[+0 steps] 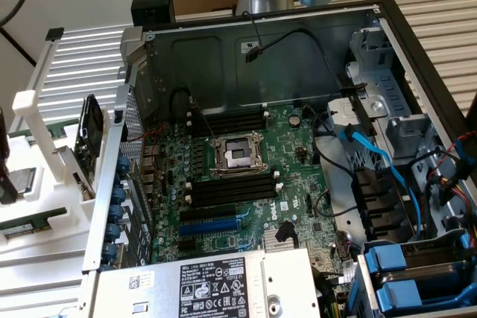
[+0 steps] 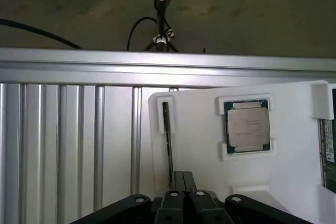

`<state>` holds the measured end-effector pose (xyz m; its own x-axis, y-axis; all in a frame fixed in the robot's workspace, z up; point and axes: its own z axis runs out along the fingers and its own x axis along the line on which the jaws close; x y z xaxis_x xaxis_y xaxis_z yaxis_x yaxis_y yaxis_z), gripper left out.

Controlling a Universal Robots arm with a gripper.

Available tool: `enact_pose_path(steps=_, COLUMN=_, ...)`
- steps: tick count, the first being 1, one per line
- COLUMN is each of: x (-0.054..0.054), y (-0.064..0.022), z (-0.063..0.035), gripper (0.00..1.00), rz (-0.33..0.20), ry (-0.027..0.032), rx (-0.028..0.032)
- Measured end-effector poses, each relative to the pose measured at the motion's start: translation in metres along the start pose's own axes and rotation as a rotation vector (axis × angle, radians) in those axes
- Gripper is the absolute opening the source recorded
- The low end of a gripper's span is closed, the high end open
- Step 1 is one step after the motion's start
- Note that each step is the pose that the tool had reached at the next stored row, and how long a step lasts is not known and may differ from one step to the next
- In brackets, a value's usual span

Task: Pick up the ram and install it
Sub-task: 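Pick up the ram and move it above insertion slot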

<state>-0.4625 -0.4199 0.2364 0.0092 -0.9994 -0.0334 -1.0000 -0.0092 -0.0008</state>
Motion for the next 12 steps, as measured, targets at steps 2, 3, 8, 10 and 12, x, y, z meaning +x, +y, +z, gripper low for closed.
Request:
enact_pose_path(steps=2, x=0.0001, y=0.0, z=0.0037, gripper=0.11, rz=-0.001, ry=-0.0001, rx=0.0001)
enact_pose_path(steps=3, x=0.0002, y=0.0, z=0.0055, gripper=0.11, rz=-0.001, ry=-0.0001, rx=0.0001)
enact_pose_path(steps=8, x=0.0004, y=0.0, z=0.0108, gripper=0.11, rz=-0.003, ry=0.0001, rx=-0.0001)
enact_pose_path(steps=10, x=0.0004, y=0.0, z=0.0109, gripper=0.11, rz=-0.003, ry=0.0001, rx=0.0)
enact_pose_path(steps=12, x=0.0004, y=0.0, z=0.0109, gripper=0.11, rz=-0.003, ry=0.0001, rx=0.0)
